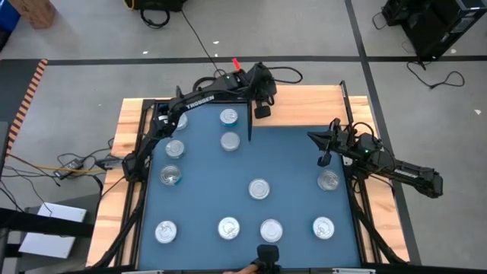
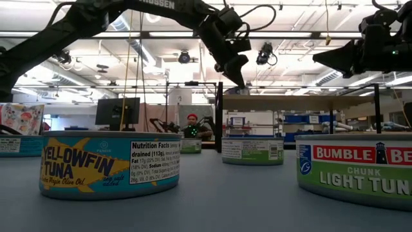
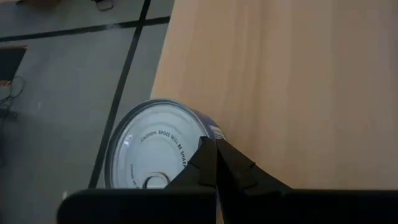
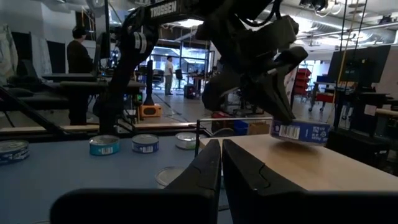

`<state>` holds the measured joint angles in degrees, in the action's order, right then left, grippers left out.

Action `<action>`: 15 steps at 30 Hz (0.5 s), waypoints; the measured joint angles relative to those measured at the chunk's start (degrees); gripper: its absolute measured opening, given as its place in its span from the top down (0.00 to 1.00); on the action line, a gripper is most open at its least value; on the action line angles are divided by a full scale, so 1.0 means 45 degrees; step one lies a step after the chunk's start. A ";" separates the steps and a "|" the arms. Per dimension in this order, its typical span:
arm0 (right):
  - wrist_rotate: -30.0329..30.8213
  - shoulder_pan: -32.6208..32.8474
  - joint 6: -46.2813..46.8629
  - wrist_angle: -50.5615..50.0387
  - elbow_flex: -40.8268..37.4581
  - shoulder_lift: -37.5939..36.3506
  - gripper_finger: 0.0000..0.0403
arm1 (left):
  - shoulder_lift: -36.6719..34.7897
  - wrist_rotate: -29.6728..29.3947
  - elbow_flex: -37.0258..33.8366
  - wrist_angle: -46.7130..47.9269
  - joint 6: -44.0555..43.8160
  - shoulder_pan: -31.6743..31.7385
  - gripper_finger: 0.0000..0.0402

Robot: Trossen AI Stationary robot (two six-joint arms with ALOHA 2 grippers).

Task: Stack canned seafood by type on shelf
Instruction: Put the middle blue tuna can on the shelf

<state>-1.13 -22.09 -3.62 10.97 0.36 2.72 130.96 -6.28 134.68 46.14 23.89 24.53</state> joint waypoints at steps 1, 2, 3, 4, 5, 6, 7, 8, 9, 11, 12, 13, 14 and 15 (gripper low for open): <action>-0.0003 0.0000 0.0000 0.0004 0.0000 0.0000 0.93 | 0.0032 0.0071 0.0003 -0.0153 0.0004 -0.0016 1.00; -0.0002 0.0000 0.0000 0.0012 0.0000 0.0000 0.93 | 0.0059 0.0139 0.0003 -0.0164 0.0008 -0.0022 1.00; 0.0000 0.0000 0.0000 0.0018 0.0000 0.0000 0.93 | 0.0116 0.0202 0.0003 -0.0123 0.0029 -0.0032 1.00; 0.0000 0.0000 0.0000 0.0018 0.0000 0.0000 0.93 | 0.0203 0.0271 0.0003 -0.0141 0.0107 -0.0037 1.00; -0.0005 0.0000 0.0000 0.0018 0.0000 0.0000 0.93 | 0.0245 0.0351 0.0002 -0.0148 0.0178 -0.0036 1.00; -0.0005 0.0000 0.0000 0.0023 0.0000 0.0000 0.93 | 0.0271 0.0461 -0.0002 -0.0144 0.0213 -0.0032 1.00; 0.0000 0.0000 0.0000 0.0021 0.0000 0.0000 0.93 | 0.0271 0.0514 -0.0002 -0.0150 0.0213 -0.0035 1.00; 0.0000 0.0000 0.0000 0.0018 0.0000 0.0000 0.93 | 0.0271 0.0510 -0.0002 -0.0229 0.0211 -0.0046 1.00; -0.0005 0.0000 0.0000 0.0022 0.0000 0.0000 0.93 | 0.0268 0.0492 -0.0002 -0.0438 0.0211 -0.0068 0.99; -0.0002 0.0000 0.0000 0.0023 0.0000 0.0000 0.93 | 0.0267 0.0473 0.0006 -0.0590 0.0262 -0.0146 0.97; -0.0005 0.0000 0.0000 0.0021 0.0000 0.0000 0.93 | 0.0267 0.0474 0.0031 -0.0536 0.0274 -0.0199 0.95; -0.0005 0.0000 0.0000 0.0023 0.0000 0.0000 0.93 | 0.0267 0.0469 0.0032 -0.0519 0.0284 -0.0242 0.94; -0.0005 0.0000 0.0000 0.0023 0.0000 0.0000 0.93 | 0.0265 0.0419 0.0042 -0.0576 0.0298 -0.0309 0.92; -0.0005 0.0000 0.0004 0.0023 0.0000 0.0000 0.93 | 0.0246 0.0324 0.0067 -0.0610 0.0298 -0.0346 0.90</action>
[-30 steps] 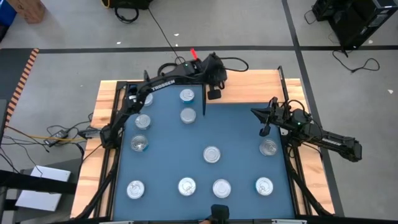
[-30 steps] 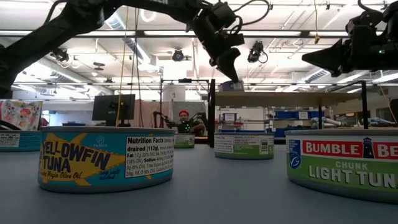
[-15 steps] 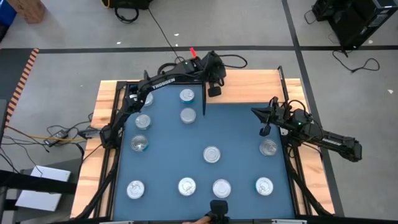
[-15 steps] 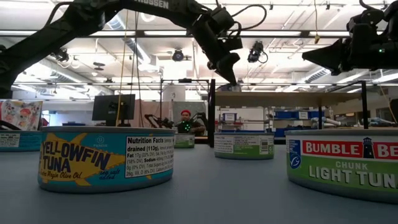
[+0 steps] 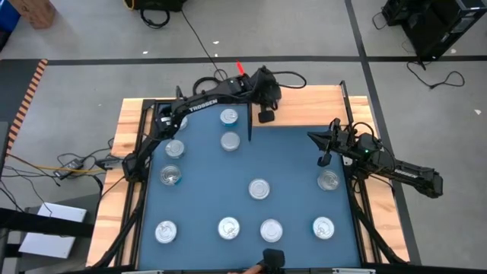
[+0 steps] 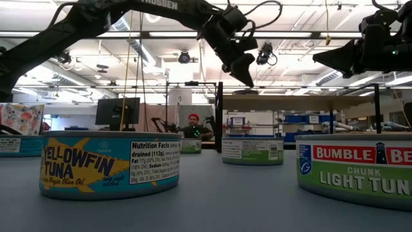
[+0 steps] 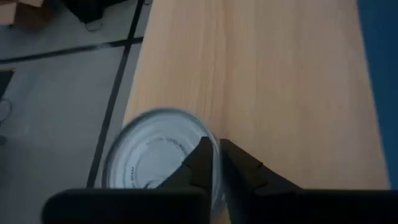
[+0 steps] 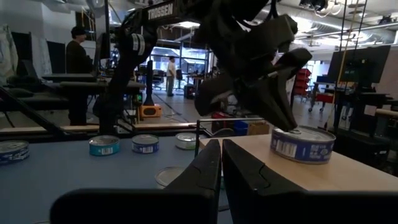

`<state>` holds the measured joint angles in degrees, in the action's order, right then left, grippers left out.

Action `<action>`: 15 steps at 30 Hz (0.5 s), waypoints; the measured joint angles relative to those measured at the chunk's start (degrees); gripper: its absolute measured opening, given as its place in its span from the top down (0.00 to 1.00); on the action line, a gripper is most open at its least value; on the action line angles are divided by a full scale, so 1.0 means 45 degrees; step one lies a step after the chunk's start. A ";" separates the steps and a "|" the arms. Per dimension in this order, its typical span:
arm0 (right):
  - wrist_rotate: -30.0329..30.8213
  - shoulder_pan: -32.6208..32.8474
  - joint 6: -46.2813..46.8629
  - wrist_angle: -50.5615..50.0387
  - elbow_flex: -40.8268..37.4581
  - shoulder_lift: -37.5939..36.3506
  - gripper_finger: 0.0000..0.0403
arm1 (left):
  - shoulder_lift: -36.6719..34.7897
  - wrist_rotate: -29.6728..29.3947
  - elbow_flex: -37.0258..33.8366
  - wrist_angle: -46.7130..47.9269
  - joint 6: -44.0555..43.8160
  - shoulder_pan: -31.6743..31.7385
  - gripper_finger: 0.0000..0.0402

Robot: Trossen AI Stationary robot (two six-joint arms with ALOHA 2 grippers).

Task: Stack canned seafood by type on shelf
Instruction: Put the middle blue tuna can on the shelf, then put the top right green tuna can on the shelf

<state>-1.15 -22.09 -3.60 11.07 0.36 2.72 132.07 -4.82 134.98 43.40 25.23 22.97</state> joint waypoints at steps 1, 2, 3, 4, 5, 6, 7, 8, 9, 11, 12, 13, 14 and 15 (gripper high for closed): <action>0.0000 0.0000 -0.0004 0.0000 0.0000 0.0000 0.93 | -0.0018 -0.0166 0.0004 0.0009 0.0000 -0.0054 0.87; 0.0000 0.0000 -0.0004 0.0000 0.0000 0.0000 0.93 | -0.0028 -0.0492 0.0004 0.0000 0.0004 -0.0092 0.85; 0.0000 0.0000 -0.0004 0.0000 0.0000 0.0000 0.93 | -0.0028 -0.0834 0.0004 0.0002 0.0004 -0.0136 0.82; 0.0000 0.0000 -0.0004 0.0000 0.0000 0.0000 0.93 | -0.0028 -0.1131 0.0004 0.0015 0.0006 -0.0187 0.79; 0.0000 0.0000 -0.0004 0.0000 0.0000 0.0000 0.93 | -0.0028 -0.1407 0.0004 0.0032 0.0008 -0.0218 0.76; 0.0000 0.0000 0.0000 0.0000 0.0000 0.0000 0.93 | -0.0028 -0.1618 0.0004 0.0053 0.0007 -0.0261 0.74; 0.0000 0.0000 0.0036 0.0000 0.0000 0.0000 0.93 | -0.0028 -0.1806 0.0004 0.0083 0.0010 -0.0305 0.72; -0.0001 0.0000 0.0158 0.0000 0.0000 0.0000 0.93 | -0.0028 -0.2016 0.0004 0.0142 0.0007 -0.0365 0.70; -0.0004 0.0000 0.0336 -0.0004 0.0000 0.0000 0.93 | -0.0028 -0.2346 0.0004 0.0226 0.0005 -0.0431 0.69; -0.0005 0.0000 0.0676 0.0000 0.0000 0.0000 0.93 | -0.0028 -0.3069 0.0004 0.0463 0.0019 -0.0587 0.71; -0.0005 0.0000 0.0800 -0.0001 0.0000 0.0000 0.93 | -0.0028 -0.3252 0.0004 0.0536 0.0039 -0.0676 0.73; -0.0005 0.0000 0.0861 -0.0004 0.0000 0.0000 0.93 | -0.0028 -0.3334 0.0004 0.0600 0.0042 -0.0761 0.77; -0.0005 0.0000 0.0865 0.0000 0.0000 0.0000 0.93 | -0.0028 -0.3328 0.0004 0.0633 0.0039 -0.0850 0.82; -0.0005 0.0000 0.0856 -0.0005 0.0000 0.0000 0.93 | -0.0028 -0.3295 0.0004 0.0630 0.0032 -0.0958 0.88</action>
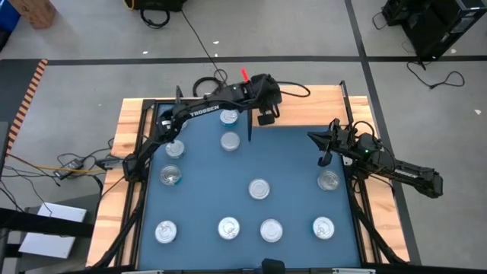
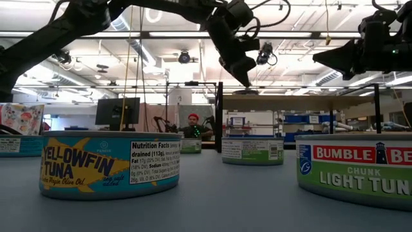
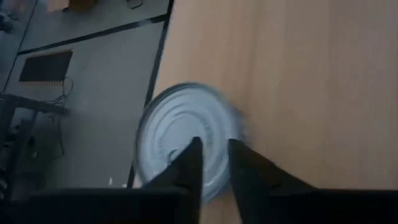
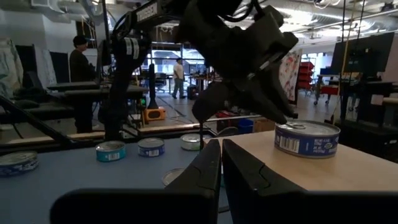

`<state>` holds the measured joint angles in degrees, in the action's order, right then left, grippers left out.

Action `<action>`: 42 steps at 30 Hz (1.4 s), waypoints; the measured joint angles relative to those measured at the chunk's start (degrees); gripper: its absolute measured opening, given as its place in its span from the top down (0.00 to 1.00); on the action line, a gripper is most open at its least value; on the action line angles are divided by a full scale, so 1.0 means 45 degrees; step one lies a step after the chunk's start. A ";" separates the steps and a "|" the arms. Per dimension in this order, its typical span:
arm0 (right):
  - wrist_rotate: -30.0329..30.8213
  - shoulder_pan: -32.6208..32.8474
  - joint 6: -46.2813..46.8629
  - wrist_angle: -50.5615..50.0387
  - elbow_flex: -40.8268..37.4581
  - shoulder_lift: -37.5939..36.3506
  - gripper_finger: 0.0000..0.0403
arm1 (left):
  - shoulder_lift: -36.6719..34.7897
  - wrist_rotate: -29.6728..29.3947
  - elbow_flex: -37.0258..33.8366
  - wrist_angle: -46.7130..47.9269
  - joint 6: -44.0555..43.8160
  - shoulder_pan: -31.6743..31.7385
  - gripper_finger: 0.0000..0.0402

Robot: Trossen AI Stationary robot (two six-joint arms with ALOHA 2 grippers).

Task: Stack canned seafood by type on shelf
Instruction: Put the top right green tuna can on the shelf

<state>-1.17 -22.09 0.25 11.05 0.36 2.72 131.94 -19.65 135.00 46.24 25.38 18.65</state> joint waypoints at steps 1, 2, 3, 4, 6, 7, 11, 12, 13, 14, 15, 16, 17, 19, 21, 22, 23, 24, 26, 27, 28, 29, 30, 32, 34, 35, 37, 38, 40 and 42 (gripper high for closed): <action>0.0000 0.0000 -0.0008 0.0000 0.0000 0.0000 0.93 | 0.0000 0.0147 0.0000 -0.0008 -0.0018 -0.0115 0.93; 0.0001 0.0000 -0.0048 0.0005 0.0000 0.0000 0.93 | 0.0000 0.0406 0.0000 -0.0044 -0.0088 -0.0215 0.97; 0.0000 0.0000 -0.0054 0.0005 0.0000 0.0000 0.93 | 0.0000 0.0631 0.0000 -0.0130 -0.0126 -0.0311 0.98; 0.0000 0.0000 -0.0054 0.0000 0.0000 0.0000 0.93 | 0.0000 0.0753 0.0000 -0.0264 -0.0139 -0.0421 0.98; 0.0000 0.0000 -0.0058 0.0000 0.0000 0.0000 0.93 | 0.0000 0.0856 0.0000 -0.0680 -0.0291 -0.0607 0.99; 0.0000 0.0000 -0.0063 0.0000 0.0000 0.0000 0.93 | 0.0000 0.0954 0.0000 -0.0947 -0.0438 -0.0667 0.99; 0.0003 0.0000 -0.0337 -0.0002 0.0000 0.0000 0.94 | -0.0034 0.2028 -0.0429 -0.3227 -0.1096 -0.0917 0.99; 0.0000 0.0000 -0.0390 -0.0003 0.0000 0.0000 0.95 | -0.0034 0.2032 -0.0566 -0.3835 -0.1110 -0.1018 0.99; 0.0004 0.0000 -0.0398 -0.0006 0.0000 0.0000 0.96 | -0.0029 0.2060 -0.0687 -0.4292 -0.1115 -0.1138 0.99; 0.0005 0.0000 -0.0403 -0.0028 0.0000 0.0000 0.97 | -0.0029 0.2101 -0.0796 -0.4700 -0.1120 -0.1234 1.00; 0.0001 0.0000 -0.0412 -0.0084 0.0000 0.0000 0.98 | -0.0029 0.2110 -0.0949 -0.5173 -0.1120 -0.1341 1.00; 0.0005 0.0000 -0.0418 -0.0132 0.0000 0.0000 0.99 | -0.0038 0.2138 -0.1139 -0.5641 -0.1111 -0.1436 1.00; 0.0005 0.0000 -0.0419 -0.0164 0.0000 0.0000 0.99 | -0.0044 0.2149 -0.1356 -0.6037 -0.1101 -0.1509 1.00; 0.0004 0.0000 -0.0418 -0.0293 0.0000 0.0000 0.98 | -0.0031 0.2149 -0.1733 -0.6601 -0.1101 -0.1600 1.00; 0.0000 0.0000 -0.0423 -0.0494 0.0000 0.0005 0.98 | -0.0015 0.2336 -0.2099 -0.7216 -0.1110 -0.1670 1.00; 0.0000 0.0000 -0.0423 -0.0557 0.0000 0.0003 0.98 | -0.0015 0.2432 -0.2317 -0.7627 -0.1120 -0.1698 1.00; 0.0002 -0.0004 -0.0423 -0.0621 0.0000 0.0003 0.99 | -0.0024 0.2480 -0.2534 -0.8013 -0.1121 -0.1730 1.00; 0.0001 0.0000 -0.0423 -0.0709 0.0000 0.0000 0.99 | -0.0026 0.2504 -0.2693 -0.8168 -0.1121 -0.1755 1.00; 0.0000 0.0000 -0.0394 -0.0790 0.0000 0.0005 0.99 | -0.0068 0.2580 -0.2974 -0.8173 -0.1154 -0.1782 1.00; -0.0009 0.0000 -0.0355 -0.0794 0.0000 0.0003 0.99 | -0.0090 0.2678 -0.3185 -0.8465 -0.1231 -0.1797 1.00; -0.0032 0.0000 -0.0335 -0.0805 0.0000 0.0002 0.99 | -0.0200 0.2761 -0.3484 -0.8794 -0.1369 -0.1806 1.00; -0.0069 0.0000 -0.0335 -0.0815 0.0000 0.0005 0.99 | -0.0361 0.2839 -0.3829 -0.9069 -0.1454 -0.1802 1.00; -0.0098 0.0000 -0.0335 -0.0812 0.0000 0.0004 0.99 | -0.0514 0.2858 -0.4205 -0.9620 -0.1576 -0.1800 1.00; -0.0134 0.0000 -0.0335 -0.0840 0.0000 0.0005 0.99 | -0.0972 0.2858 -0.5238 -1.0659 -0.1703 -0.1792 1.00; -0.0231 0.0000 -0.0330 -0.0854 0.0000 0.0004 0.99 | -0.1521 0.2858 -0.6414 -1.1782 -0.1703 -0.1792 1.00; -0.0279 0.0000 -0.0329 -0.0868 0.0000 0.0005 0.99 | -0.1851 0.2858 -0.7049 -1.2160 -0.1682 -0.1787 1.00; -0.0398 0.0000 -0.0321 -0.0865 0.0000 0.0005 0.99 | -0.2569 0.2858 -0.8311 -1.2996 -0.1496 -0.1787 1.00; -0.0451 0.0000 -0.0321 -0.0865 0.0000 0.0010 0.99 | -0.3008 0.2858 -0.8962 -1.3282 -0.1450 -0.1790 1.00; -0.0649 0.0000 -0.0372 -0.0854 0.0000 0.0068 0.99 | -0.3886 0.2858 -1.0247 -1.3874 -0.1455 -0.1796 1.00; -0.0794 0.0000 -0.0389 -0.0835 0.0000 0.0181 0.99 | -0.4756 0.2858 -1.1632 -1.4290 -0.1460 -0.1829 1.00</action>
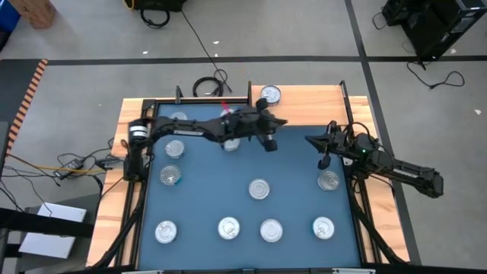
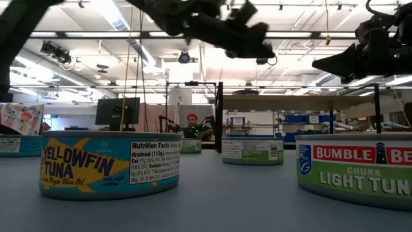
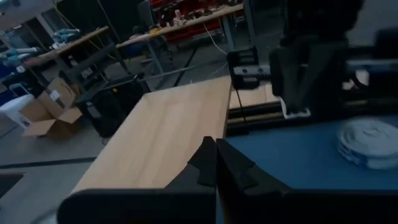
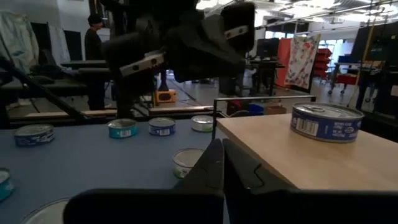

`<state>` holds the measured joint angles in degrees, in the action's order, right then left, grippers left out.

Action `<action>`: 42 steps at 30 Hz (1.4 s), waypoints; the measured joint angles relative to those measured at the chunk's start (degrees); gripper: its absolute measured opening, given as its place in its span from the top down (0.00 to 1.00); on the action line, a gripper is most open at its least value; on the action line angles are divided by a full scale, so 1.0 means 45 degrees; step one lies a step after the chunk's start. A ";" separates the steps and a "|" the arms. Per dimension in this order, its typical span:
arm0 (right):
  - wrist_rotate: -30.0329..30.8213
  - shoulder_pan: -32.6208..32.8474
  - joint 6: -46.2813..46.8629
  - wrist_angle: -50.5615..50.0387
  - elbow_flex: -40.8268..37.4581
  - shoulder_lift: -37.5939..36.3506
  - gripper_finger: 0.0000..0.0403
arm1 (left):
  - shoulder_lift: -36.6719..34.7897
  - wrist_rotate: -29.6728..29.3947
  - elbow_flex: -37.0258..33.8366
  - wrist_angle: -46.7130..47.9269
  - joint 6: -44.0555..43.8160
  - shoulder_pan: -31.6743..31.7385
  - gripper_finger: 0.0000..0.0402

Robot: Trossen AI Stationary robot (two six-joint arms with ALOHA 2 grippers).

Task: Stack canned seafood by type on shelf
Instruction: Put the top right green tuna can on the shelf

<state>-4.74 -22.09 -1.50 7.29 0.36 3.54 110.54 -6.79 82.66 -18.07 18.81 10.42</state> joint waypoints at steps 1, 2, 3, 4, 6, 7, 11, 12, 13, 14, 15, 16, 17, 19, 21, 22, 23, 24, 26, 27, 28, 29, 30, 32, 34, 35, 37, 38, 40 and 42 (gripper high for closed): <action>-0.0060 0.0000 0.0007 -0.0017 0.0000 0.0065 0.99 | -0.0380 0.0000 -0.0714 -0.0153 -0.0005 -0.0030 1.00; -0.0139 0.0000 0.0010 -0.0014 0.0000 0.0152 0.99 | -0.0804 -0.0005 -0.1398 -0.0471 -0.0041 -0.0075 1.00; -0.0222 0.0000 0.0015 -0.0014 0.0000 0.0240 0.98 | -0.1220 -0.0003 -0.2123 -0.0654 -0.0071 -0.0123 1.00; -0.0275 0.0005 0.0017 -0.0012 0.0000 0.0330 0.98 | -0.1632 -0.0005 -0.2758 -0.0983 -0.0046 -0.0184 1.00; -0.0318 0.0024 0.0015 -0.0006 0.0000 0.0487 0.97 | -0.2505 0.0001 -0.4023 -0.1662 0.0015 -0.0289 1.00; -0.0314 0.0049 0.0023 0.0086 0.0000 0.0575 0.96 | -0.2978 0.0010 -0.4636 -0.1957 0.0003 -0.0349 1.00; -0.0372 0.0111 0.0293 0.0201 0.0000 0.0812 0.95 | -0.4512 -0.0005 -0.6911 -0.2435 -0.0240 -0.0684 1.00; -0.0353 0.0149 0.0365 0.0218 0.0000 0.0852 0.95 | -0.4879 -0.0008 -0.7370 -0.2494 -0.0241 -0.0812 1.00; -0.0369 0.0168 0.0389 0.0233 0.0000 0.0889 0.95 | -0.5254 -0.0003 -0.7827 -0.2630 -0.0239 -0.0950 1.00; -0.0344 0.0188 0.0393 0.0232 0.0000 0.0915 0.95 | -0.5605 0.0002 -0.8226 -0.2704 -0.0243 -0.1066 1.00; -0.0136 0.0209 0.0394 0.0231 0.0000 0.0922 0.95 | -0.5915 0.0022 -0.8564 -0.2697 -0.0238 -0.1180 1.00; 0.0192 0.0233 0.0445 0.0261 0.0000 0.0950 0.95 | -0.6161 0.0053 -0.8866 -0.2605 -0.0223 -0.1245 1.00; 0.0640 0.0252 0.0546 0.0253 0.0000 0.0970 0.95 | -0.6405 0.0045 -0.9125 -0.2365 -0.0120 -0.1274 1.00; 0.1273 0.0253 0.0661 0.0246 0.0000 0.1059 0.95 | -0.6731 0.0013 -0.9443 -0.1786 0.0108 -0.1254 1.00; 0.1371 0.0253 0.0674 0.0209 0.0000 0.1160 0.94 | -0.6923 0.0000 -0.9507 -0.1350 -0.0101 -0.1146 1.00; 0.1359 0.0253 0.0675 0.0241 0.0000 0.1250 0.93 | -0.6970 0.0000 -0.9516 -0.1118 -0.0319 -0.1133 1.00; 0.1341 0.0253 0.0673 0.0218 0.0000 0.1337 0.92 | -0.6974 0.0000 -0.9514 -0.0985 -0.0537 -0.1129 1.00; 0.1333 0.0253 0.0643 0.0219 0.0000 0.1435 0.92 | -0.6960 0.0000 -0.9511 -0.0708 -0.0543 -0.1124 1.00; 0.1333 0.0253 0.0492 0.0285 0.0000 0.1659 0.91 | -0.6940 0.0407 -0.9516 -0.0242 -0.0544 -0.1124 1.00; 0.1333 0.0253 0.0382 0.0297 0.0000 0.1780 0.91 | -0.6940 0.0772 -0.9516 -0.0143 -0.0558 -0.1129 1.00; 0.1310 0.0253 0.0297 0.0398 0.0000 0.1917 0.91 | -0.6940 0.1117 -0.9516 -0.0117 -0.0579 -0.1129 1.00; 0.1218 0.0253 0.0196 0.0563 0.0000 0.2048 0.92 | -0.6940 0.1474 -0.9516 -0.0121 -0.0660 -0.1129 1.00; 0.1080 0.0253 0.0085 0.0769 0.0000 0.2179 0.92 | -0.6940 0.1866 -0.9516 -0.0143 -0.0888 -0.1143 1.00; 0.0759 0.0253 -0.0078 0.1193 0.0006 0.2436 0.94 | -0.6937 0.2784 -0.9516 -0.0363 -0.1287 -0.1153 1.00; 0.0667 0.0253 -0.0207 0.1213 0.0176 0.2717 0.97 | -0.6940 0.3280 -0.9511 -0.0343 -0.1351 -0.1177 1.00; 0.0672 0.0253 -0.0256 0.1223 0.0307 0.2879 0.98 | -0.6940 0.3322 -0.9511 -0.0146 -0.1365 -0.1178 1.00; 0.0676 0.0253 -0.0330 0.1248 0.0566 0.3270 0.99 | -0.6936 0.3145 -0.9511 0.0312 -0.1365 -0.1178 1.00; 0.0674 0.0253 -0.0326 0.1237 0.0683 0.3502 0.99 | -0.6939 0.2995 -0.9511 0.0525 -0.1365 -0.1177 1.00; 0.0669 0.0273 -0.0287 0.1223 0.0951 0.3998 0.98 | -0.6940 0.2625 -0.9511 0.1015 -0.1365 -0.1172 1.00; 0.0672 0.0386 -0.0310 0.1232 0.1207 0.4519 0.99 | -0.6935 0.2355 -0.9511 0.1704 -0.1360 -0.1172 1.00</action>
<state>-1.72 -20.35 -2.89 12.84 5.79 23.87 79.33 3.81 39.86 -10.40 12.69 5.15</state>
